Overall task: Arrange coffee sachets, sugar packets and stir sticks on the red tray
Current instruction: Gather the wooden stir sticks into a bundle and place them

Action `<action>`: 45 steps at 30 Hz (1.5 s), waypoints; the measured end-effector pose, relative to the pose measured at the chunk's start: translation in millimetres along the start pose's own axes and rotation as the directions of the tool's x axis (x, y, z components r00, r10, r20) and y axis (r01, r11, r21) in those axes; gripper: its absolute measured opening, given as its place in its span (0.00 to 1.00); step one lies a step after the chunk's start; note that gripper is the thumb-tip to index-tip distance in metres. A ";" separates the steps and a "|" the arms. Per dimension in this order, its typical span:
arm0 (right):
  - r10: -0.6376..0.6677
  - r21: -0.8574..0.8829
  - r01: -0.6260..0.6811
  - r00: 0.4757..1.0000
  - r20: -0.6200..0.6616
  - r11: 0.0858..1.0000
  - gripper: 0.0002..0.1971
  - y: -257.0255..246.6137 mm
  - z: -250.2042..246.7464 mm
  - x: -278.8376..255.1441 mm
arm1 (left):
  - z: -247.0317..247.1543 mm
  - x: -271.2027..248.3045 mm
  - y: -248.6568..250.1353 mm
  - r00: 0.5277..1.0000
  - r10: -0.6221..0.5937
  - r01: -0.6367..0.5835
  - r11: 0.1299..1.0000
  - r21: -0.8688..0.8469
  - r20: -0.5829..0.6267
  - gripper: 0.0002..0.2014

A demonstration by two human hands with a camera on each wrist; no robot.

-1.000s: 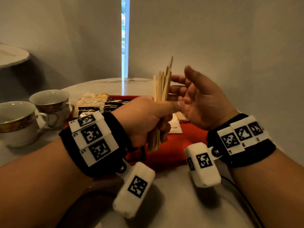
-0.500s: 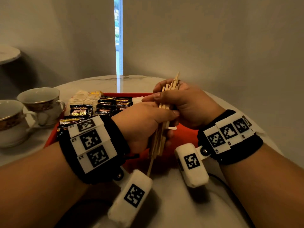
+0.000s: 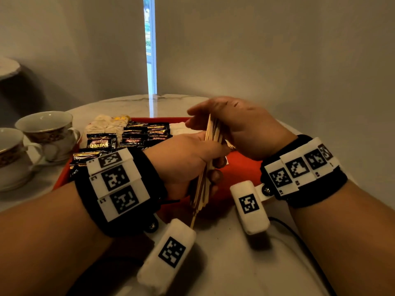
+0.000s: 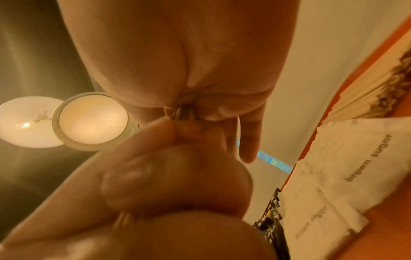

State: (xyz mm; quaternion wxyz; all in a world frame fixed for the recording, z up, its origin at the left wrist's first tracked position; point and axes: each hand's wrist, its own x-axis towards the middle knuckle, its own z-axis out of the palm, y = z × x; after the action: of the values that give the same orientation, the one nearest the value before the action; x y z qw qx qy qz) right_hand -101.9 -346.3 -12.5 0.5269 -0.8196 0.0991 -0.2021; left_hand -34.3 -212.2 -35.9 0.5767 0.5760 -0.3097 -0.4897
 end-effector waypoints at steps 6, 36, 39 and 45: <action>-0.048 0.012 0.048 0.999 0.023 0.999 0.10 1.1 -2.7 1.7 | -0.9 -0.5 0.6 1.000 0.006 -0.006 1.000 -0.017 0.013 0.02; -0.104 -0.160 0.103 0.995 -0.001 0.982 0.35 -2.5 -5.7 -3.7 | 3.2 -3.3 0.1 0.993 -0.075 0.080 0.995 -0.056 0.095 0.10; -0.108 -0.264 0.128 0.990 0.090 0.956 0.34 -6.2 0.2 -6.2 | 1.3 -1.9 -1.3 0.994 -0.086 0.088 0.996 -0.029 0.068 0.10; -0.081 -0.121 0.091 0.993 0.088 0.988 0.25 -0.1 1.8 -3.6 | 0.8 -0.4 -0.8 0.995 -0.086 0.088 0.994 -0.058 0.046 0.05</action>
State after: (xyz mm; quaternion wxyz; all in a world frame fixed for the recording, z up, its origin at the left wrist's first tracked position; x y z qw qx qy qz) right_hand -104.4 -343.4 -13.9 0.4691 -0.8621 0.0539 -0.1838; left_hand -35.3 -212.1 -36.4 0.5649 0.5608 -0.2819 -0.5357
